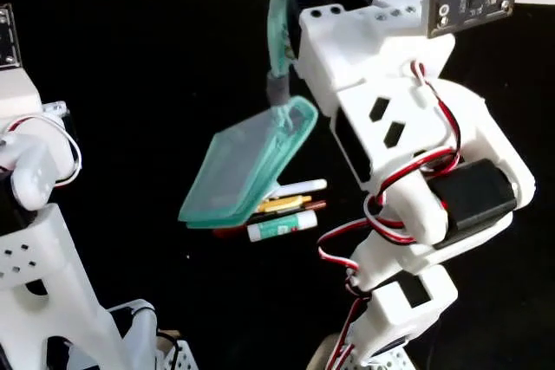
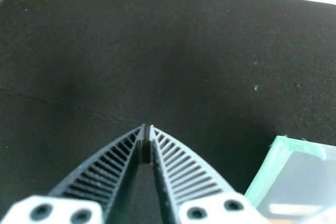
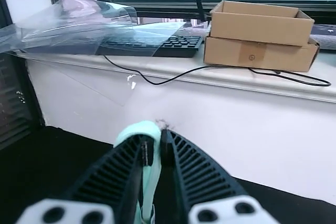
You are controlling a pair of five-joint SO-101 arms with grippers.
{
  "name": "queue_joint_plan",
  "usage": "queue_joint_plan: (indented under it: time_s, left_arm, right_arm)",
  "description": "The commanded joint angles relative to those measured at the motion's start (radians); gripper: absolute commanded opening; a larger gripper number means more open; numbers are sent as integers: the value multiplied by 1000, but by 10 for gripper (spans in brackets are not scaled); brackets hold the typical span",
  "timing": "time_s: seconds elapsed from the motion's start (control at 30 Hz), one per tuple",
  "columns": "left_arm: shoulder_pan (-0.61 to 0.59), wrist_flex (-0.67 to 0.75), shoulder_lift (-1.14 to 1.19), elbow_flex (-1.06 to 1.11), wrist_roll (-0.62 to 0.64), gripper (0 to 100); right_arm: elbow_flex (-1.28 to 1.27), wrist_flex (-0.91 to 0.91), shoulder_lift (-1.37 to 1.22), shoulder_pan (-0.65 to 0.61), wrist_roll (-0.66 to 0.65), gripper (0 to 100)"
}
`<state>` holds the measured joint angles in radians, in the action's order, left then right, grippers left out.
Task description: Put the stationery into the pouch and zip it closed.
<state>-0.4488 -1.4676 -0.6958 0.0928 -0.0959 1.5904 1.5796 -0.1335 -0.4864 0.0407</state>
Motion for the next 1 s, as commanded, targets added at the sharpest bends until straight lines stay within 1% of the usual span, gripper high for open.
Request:
queue_joint_plan:
  time_s: [0.0, 0.1, 0.2, 0.3, 0.43, 0.53, 0.73, 0.9, 0.97]
  left_arm:
    - [-4, 12, 4, -5, 6, 7]
    - [-2, 15, 4, -7, 6, 7]
    - [7, 18, 4, -10, 6, 11]
    - [48, 12, 4, -36, 5, 75]
    - [99, 12, 5, -64, 5, 183]
    - [108, 14, 8, -54, 5, 221]
    - [107, 18, 12, -51, 5, 224]
    - [107, 25, 12, -7, 5, 225]
    - [107, 57, 10, 22, 5, 225]
  right_arm:
    - [19, -30, 4, -10, -12, 15]
    - [21, -56, 5, -39, -12, 15]
    - [19, -61, 4, -113, -15, 15]
    - [12, -61, 1, -179, -55, 15]
    - [12, -64, 2, -208, -64, 15]
    - [12, -73, 2, -239, -115, 15]
    - [16, -127, 4, -309, -181, 15]
    - [13, -133, 1, -329, -195, 15]
    - [19, -145, 1, -357, -195, 15]
